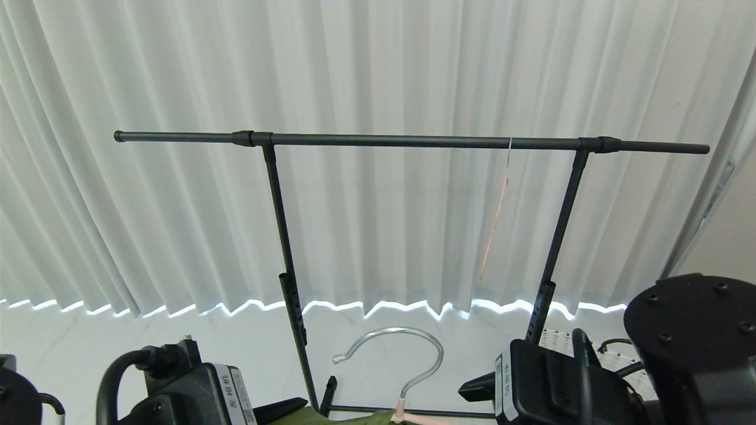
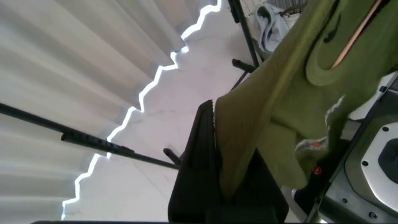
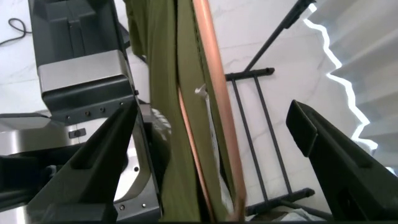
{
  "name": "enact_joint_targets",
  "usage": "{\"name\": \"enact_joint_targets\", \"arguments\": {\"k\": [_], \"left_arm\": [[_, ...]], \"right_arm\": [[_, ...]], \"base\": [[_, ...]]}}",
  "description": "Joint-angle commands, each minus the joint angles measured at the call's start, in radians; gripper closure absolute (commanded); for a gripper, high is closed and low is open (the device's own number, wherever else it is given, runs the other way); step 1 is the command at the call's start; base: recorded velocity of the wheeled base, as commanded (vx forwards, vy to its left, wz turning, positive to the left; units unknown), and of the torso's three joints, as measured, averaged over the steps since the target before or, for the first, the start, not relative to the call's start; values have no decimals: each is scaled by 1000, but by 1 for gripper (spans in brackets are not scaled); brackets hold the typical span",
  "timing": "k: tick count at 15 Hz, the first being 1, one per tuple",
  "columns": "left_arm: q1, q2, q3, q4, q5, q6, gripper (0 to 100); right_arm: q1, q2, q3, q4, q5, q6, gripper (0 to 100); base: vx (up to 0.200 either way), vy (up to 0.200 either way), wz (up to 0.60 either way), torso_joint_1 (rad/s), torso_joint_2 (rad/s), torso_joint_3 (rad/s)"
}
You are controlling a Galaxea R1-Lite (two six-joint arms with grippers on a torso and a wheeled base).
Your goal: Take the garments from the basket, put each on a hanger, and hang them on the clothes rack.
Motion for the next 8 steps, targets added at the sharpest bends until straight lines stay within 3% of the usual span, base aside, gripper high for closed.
{"name": "enact_joint_targets", "arguments": {"k": [1,2,8], "left_arm": [[-3,1,1,-2,0,0,100],[-1,-1,0,-2,0,0,100],[-3,-22,4,-3,-2,1,100]], "right_arm": [[-1,13,-1,-1,0,0,0],[-1,15,-1,-1,0,0,100],[-6,13,-3,-10,-4,-3,100]], "base": [[0,0,0,0,0,0],[0,0,0,0,0,0],[0,0,0,0,0,0]]}}
